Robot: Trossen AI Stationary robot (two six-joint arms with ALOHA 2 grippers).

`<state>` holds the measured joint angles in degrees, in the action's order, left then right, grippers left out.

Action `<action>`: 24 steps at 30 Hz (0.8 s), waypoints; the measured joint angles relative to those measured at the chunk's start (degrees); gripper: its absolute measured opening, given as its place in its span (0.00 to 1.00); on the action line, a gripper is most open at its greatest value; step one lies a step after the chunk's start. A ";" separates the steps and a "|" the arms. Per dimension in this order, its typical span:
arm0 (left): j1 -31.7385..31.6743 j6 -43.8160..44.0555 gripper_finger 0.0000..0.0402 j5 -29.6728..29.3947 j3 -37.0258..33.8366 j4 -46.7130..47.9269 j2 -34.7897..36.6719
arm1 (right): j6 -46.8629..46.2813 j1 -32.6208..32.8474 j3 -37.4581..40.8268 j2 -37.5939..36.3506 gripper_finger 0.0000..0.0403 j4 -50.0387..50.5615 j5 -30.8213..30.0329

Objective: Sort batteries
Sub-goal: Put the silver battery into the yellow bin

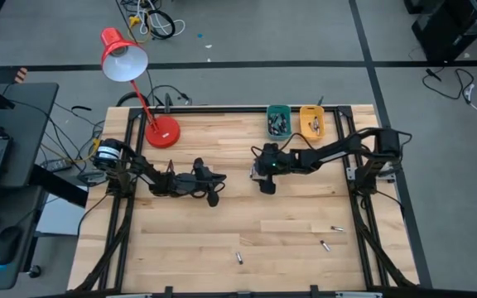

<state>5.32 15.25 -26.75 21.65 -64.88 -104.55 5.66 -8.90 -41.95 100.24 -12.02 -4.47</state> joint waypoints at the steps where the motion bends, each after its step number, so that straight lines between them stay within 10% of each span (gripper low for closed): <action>1: 0.00 0.00 0.09 -0.01 0.00 0.00 0.00 | -0.08 -0.16 0.02 0.63 0.98 0.26 -0.07; 24: 0.00 0.02 0.09 -0.04 0.20 0.13 0.00 | -1.78 -6.88 -0.17 4.87 0.79 -3.31 10.34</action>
<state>5.32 15.27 -26.79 21.85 -64.75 -104.55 3.88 -15.78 -42.13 105.11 -15.33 5.87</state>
